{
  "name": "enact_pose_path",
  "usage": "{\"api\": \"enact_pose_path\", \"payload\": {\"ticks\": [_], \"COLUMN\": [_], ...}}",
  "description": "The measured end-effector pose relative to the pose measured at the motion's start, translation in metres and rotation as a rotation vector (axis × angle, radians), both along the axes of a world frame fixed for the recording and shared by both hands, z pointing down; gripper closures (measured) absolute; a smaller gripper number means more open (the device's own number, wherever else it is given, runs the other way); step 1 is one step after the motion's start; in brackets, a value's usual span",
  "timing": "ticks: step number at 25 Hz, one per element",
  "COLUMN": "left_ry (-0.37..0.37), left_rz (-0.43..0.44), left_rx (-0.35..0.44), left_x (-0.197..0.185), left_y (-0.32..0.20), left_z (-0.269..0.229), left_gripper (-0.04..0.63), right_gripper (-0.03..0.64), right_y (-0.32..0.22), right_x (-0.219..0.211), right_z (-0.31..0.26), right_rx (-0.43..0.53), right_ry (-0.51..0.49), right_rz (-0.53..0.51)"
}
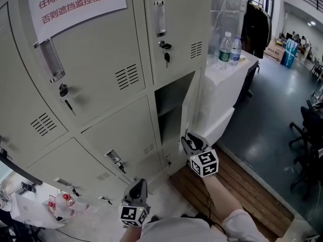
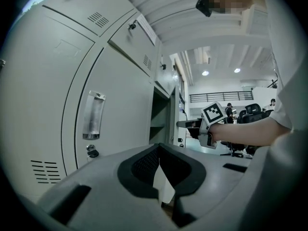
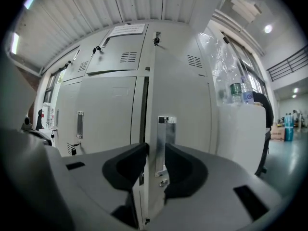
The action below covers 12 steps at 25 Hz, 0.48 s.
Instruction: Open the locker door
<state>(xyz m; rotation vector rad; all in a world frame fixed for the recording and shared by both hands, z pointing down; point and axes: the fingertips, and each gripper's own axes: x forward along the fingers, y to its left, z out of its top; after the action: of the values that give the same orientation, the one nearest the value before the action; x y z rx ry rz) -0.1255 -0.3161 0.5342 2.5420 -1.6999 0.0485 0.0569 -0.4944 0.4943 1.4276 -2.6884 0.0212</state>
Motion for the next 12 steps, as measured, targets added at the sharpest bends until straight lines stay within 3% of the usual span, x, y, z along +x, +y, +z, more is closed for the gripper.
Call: {"api": "enact_pose_path", "payload": {"ticks": [12], "left_ry": [0.012], "left_rz": [0.090], "left_rx": [0.008], "left_x": [0.035], "left_y": [0.002], "left_z": [0.001], "left_gripper": [0.586], "right_gripper": [0.506], "right_y": [0.022], "right_x": [0.070], "right_z": [0.002], "right_rx": [-0.006], "right_ry": [-0.005], "right_rz": [0.136]}}
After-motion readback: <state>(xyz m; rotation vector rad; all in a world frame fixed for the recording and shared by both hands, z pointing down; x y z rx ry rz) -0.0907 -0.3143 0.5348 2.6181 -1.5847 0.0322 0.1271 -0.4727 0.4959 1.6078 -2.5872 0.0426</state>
